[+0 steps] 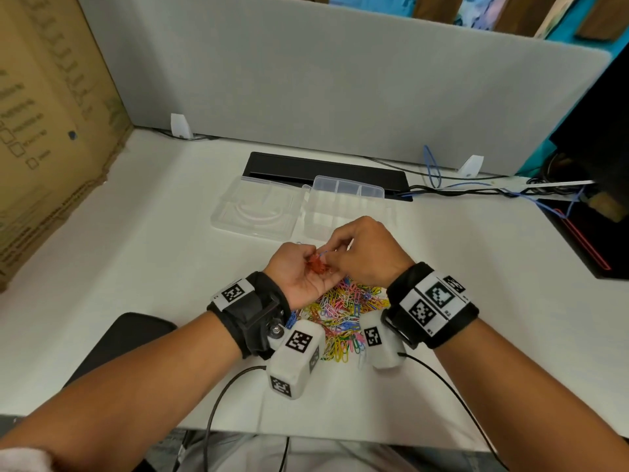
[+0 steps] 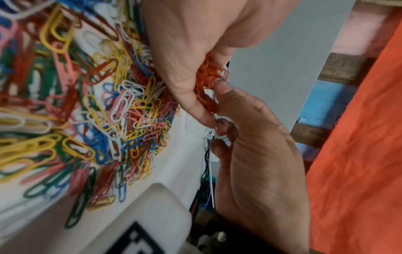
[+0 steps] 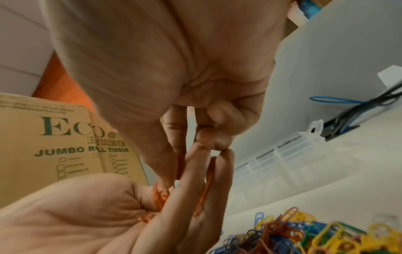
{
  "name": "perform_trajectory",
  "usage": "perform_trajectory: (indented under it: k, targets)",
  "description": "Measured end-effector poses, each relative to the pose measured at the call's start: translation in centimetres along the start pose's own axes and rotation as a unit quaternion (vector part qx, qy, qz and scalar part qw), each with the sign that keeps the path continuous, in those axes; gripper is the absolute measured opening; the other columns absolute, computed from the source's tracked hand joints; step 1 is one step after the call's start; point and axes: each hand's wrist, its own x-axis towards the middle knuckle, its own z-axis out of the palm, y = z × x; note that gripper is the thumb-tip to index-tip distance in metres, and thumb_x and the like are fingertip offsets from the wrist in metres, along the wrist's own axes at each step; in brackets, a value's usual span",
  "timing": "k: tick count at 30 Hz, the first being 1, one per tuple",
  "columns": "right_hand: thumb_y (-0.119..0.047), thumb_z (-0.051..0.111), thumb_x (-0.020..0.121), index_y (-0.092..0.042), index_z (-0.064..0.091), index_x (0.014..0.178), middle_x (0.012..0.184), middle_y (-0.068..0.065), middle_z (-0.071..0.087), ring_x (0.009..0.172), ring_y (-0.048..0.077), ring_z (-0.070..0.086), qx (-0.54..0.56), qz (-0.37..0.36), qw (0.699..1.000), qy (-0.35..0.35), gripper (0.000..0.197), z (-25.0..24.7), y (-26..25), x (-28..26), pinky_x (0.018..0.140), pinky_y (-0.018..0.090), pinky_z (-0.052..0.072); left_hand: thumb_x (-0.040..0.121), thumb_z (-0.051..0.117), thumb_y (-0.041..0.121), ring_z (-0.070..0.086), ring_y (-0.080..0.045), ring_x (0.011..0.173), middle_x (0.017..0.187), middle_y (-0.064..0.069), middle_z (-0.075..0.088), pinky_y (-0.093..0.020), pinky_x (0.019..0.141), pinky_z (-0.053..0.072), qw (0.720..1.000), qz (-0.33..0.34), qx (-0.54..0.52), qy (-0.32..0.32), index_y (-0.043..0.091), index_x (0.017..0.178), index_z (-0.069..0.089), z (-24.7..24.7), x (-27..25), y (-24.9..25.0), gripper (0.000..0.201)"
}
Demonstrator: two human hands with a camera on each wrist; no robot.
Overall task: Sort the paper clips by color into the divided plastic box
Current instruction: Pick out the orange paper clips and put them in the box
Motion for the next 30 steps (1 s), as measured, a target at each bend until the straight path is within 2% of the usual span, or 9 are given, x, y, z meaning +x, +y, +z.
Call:
perform_trajectory:
  k: [3, 5, 8, 12, 16, 20, 22, 26, 30]
  targets:
    - [-0.022, 0.074, 0.083, -0.023, 0.080, 0.077, 0.072, -0.008, 0.072, 0.075, 0.011, 0.068, 0.039, 0.002, 0.999, -0.002, 0.008, -0.1, 0.3, 0.0, 0.079, 0.039, 0.058, 0.102, 0.029, 0.012, 0.070, -0.027, 0.066, 0.080, -0.018, 0.067, -0.044, 0.070, 0.061, 1.000, 0.002, -0.005, 0.000, -0.007, 0.103, 0.055, 0.0, 0.1, -0.3, 0.032]
    - [-0.018, 0.068, 0.087, -0.025, 0.080, 0.077, 0.072, -0.011, 0.073, 0.073, 0.005, 0.068, 0.064, -0.008, 0.998, 0.013, 0.017, -0.5, 0.5, -0.1, 0.075, 0.031, 0.058, 0.103, 0.032, 0.012, 0.071, -0.028, 0.068, 0.078, -0.018, 0.068, -0.043, 0.071, 0.061, 1.000, 0.012, -0.005, 0.020, -0.002, 0.100, 0.055, -0.1, 0.2, -0.2, 0.027]
    - [-0.021, 0.067, 0.088, -0.023, 0.074, 0.071, 0.068, -0.008, 0.070, 0.062, 0.003, 0.060, 0.067, -0.017, 0.997, 0.037, 0.018, -1.2, 1.1, -0.5, 0.066, 0.028, 0.054, 0.102, 0.034, 0.013, 0.069, -0.029, 0.073, 0.083, -0.019, 0.068, -0.041, 0.079, 0.057, 0.999, 0.019, -0.005, 0.044, 0.000, 0.090, 0.057, -0.2, 0.1, 0.6, 0.029]
    - [-0.031, 0.075, 0.085, -0.023, 0.069, 0.067, 0.067, -0.003, 0.066, 0.059, 0.005, 0.055, 0.064, 0.009, 0.998, 0.026, 0.021, -1.5, 2.9, -1.0, 0.062, 0.029, 0.049, 0.099, 0.035, 0.013, 0.062, -0.021, 0.061, 0.071, -0.010, 0.060, -0.031, 0.070, 0.051, 0.997, 0.032, -0.004, 0.064, 0.006, 0.078, 0.055, -0.4, 0.1, 2.4, 0.030]
    - [-0.027, 0.073, 0.088, -0.025, 0.073, 0.069, 0.066, -0.014, 0.067, 0.060, -0.002, 0.057, 0.118, 0.012, 0.990, 0.071, 0.019, -0.6, 3.1, -0.5, 0.064, 0.021, 0.043, 0.100, 0.036, 0.014, 0.067, -0.025, 0.072, 0.080, -0.012, 0.065, -0.036, 0.072, 0.056, 0.997, 0.051, 0.003, 0.059, 0.006, 0.080, 0.057, 0.0, 0.3, 2.6, 0.030]
    - [-0.023, 0.069, 0.087, -0.027, 0.075, 0.085, 0.078, -0.009, 0.065, 0.067, 0.004, 0.056, 0.030, -0.056, 0.990, 0.127, 0.008, 0.3, 1.6, -0.2, 0.066, 0.027, 0.045, 0.100, 0.036, 0.013, 0.069, -0.029, 0.096, 0.107, -0.021, 0.067, -0.043, 0.077, 0.059, 0.997, 0.054, 0.023, 0.045, 0.003, 0.087, 0.060, 0.5, 0.7, 1.6, 0.029]
    - [-0.022, 0.065, 0.089, -0.031, 0.075, 0.101, 0.087, -0.005, 0.060, 0.077, 0.012, 0.057, -0.054, -0.078, 0.991, 0.094, 0.018, 0.4, 1.2, 0.0, 0.070, 0.028, 0.046, 0.101, 0.034, 0.013, 0.071, -0.030, 0.089, 0.102, -0.022, 0.069, -0.044, 0.076, 0.058, 0.998, 0.052, 0.024, 0.036, 0.001, 0.090, 0.061, 0.6, 0.8, 1.5, 0.031]
    - [-0.024, 0.063, 0.091, -0.029, 0.075, 0.105, 0.097, -0.002, 0.062, 0.088, 0.016, 0.061, -0.099, -0.071, 0.990, 0.064, 0.019, -0.4, 1.4, 0.4, 0.078, 0.033, 0.050, 0.101, 0.033, 0.011, 0.073, -0.028, 0.070, 0.090, -0.023, 0.072, -0.041, 0.064, 0.062, 0.998, 0.048, 0.036, 0.029, -0.001, 0.095, 0.060, 0.5, 0.9, 1.5, 0.030]
    - [-0.023, 0.065, 0.091, -0.029, 0.077, 0.103, 0.097, -0.003, 0.063, 0.082, 0.013, 0.058, -0.057, -0.083, 0.994, 0.052, 0.018, -1.3, 2.0, 0.6, 0.079, 0.036, 0.052, 0.100, 0.036, 0.011, 0.073, -0.031, 0.080, 0.096, -0.023, 0.071, -0.042, 0.069, 0.062, 0.997, 0.052, 0.042, 0.023, 0.003, 0.097, 0.059, 0.4, 1.3, 2.0, 0.025]
